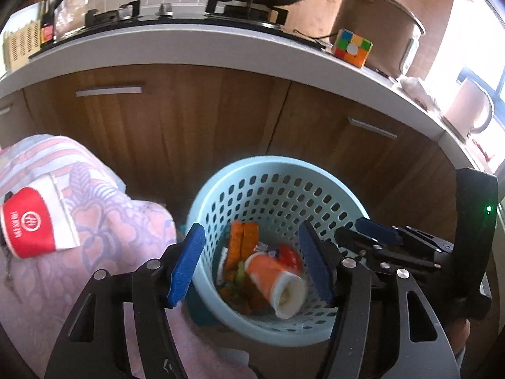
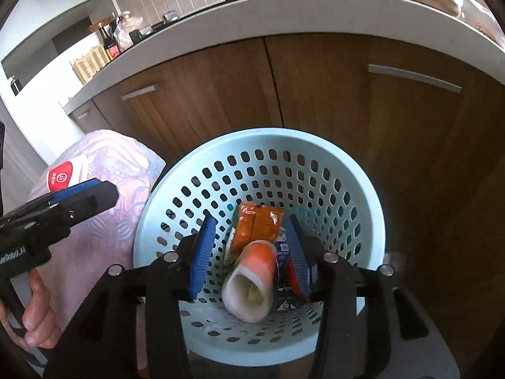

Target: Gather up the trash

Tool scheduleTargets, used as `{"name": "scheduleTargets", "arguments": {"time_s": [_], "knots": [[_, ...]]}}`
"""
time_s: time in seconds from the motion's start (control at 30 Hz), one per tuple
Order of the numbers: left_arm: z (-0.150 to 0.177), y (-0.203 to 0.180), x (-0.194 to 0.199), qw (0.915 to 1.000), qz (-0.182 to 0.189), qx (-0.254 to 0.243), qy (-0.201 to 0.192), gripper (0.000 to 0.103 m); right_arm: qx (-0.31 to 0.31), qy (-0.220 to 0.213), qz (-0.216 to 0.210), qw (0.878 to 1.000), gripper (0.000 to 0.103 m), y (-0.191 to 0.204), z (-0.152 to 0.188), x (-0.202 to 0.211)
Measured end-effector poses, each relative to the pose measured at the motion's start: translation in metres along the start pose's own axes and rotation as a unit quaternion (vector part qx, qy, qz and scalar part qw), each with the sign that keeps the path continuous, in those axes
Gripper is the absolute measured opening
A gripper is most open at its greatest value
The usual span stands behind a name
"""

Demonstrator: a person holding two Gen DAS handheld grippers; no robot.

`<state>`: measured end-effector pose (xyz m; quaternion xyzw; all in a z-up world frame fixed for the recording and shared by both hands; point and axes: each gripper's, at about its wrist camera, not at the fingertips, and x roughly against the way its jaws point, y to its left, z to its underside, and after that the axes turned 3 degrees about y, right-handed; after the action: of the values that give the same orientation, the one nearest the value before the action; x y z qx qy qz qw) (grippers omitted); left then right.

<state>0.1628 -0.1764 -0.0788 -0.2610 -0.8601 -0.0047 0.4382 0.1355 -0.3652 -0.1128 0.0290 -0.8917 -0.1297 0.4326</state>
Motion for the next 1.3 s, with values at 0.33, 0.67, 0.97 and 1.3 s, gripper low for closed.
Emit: {"name": "scheduleTargets", "arguments": {"time_s": [0.33,0.67,0.97,1.3], "knots": [[0.008,0.001,0.041,0.9993,-0.001,-0.009,-0.036,0.060,0.021,-0.039,-0.007,0.999,0.043,0.034,-0.005,0.034],[0.018,0.012,0.076,0.9980,0.005,-0.007,-0.062,0.060,0.027,-0.062,0.002,0.998,0.043,0.045,-0.005,0.055],[0.028,0.017,0.097,0.9943,-0.017,0.002,-0.105,0.061,0.036,-0.138,0.034,0.989,0.043,0.042,0.005,0.081],[0.074,0.020,0.117,0.9770,-0.119,0.001,-0.177,0.085,0.054,-0.216,0.042,0.974,0.059,0.049,0.025,0.094]]}}
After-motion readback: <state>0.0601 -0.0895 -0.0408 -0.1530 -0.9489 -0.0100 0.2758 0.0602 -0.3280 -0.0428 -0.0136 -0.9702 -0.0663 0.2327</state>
